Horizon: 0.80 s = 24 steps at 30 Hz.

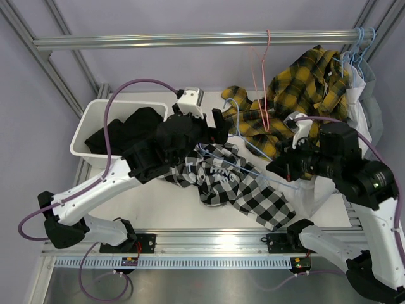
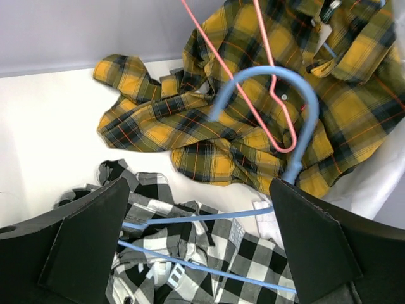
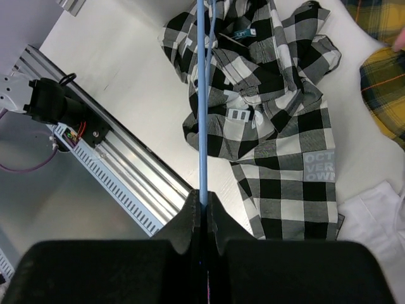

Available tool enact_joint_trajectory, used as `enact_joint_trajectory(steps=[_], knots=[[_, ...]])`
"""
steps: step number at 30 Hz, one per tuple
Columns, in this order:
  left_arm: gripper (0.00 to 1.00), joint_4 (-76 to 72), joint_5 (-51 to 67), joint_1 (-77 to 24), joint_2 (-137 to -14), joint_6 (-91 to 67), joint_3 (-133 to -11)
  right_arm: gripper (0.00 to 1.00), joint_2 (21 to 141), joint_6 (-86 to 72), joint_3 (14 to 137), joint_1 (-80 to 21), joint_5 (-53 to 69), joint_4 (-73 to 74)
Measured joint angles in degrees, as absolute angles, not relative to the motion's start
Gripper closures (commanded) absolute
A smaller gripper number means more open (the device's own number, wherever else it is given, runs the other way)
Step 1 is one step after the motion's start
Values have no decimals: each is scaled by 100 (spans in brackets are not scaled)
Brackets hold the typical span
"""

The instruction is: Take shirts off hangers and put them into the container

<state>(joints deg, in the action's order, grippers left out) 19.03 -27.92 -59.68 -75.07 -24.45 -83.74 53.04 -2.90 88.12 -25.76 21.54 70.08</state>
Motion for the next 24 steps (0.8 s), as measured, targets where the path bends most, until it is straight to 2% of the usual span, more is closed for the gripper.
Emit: enact_joint_trajectory(steps=[7,11,18,24], knots=[[1,2196,-2838,-5642,-6622,-2482,-7887,100,5127,-242,9813,-2576,1483,7625],[1,2510,-3000,-5334,-6086,-2554,-7338,100,5137,-268,10208,-2576,1144,7483],[1,3103,-3321,-5216,-5448,-2700,-6670,100,5529,-462,10252,-2576,631,6289],[1,3454,-3301,-5214,-5376,-2805,-6377,100,6257,-539,10169,-2576,152,5004]])
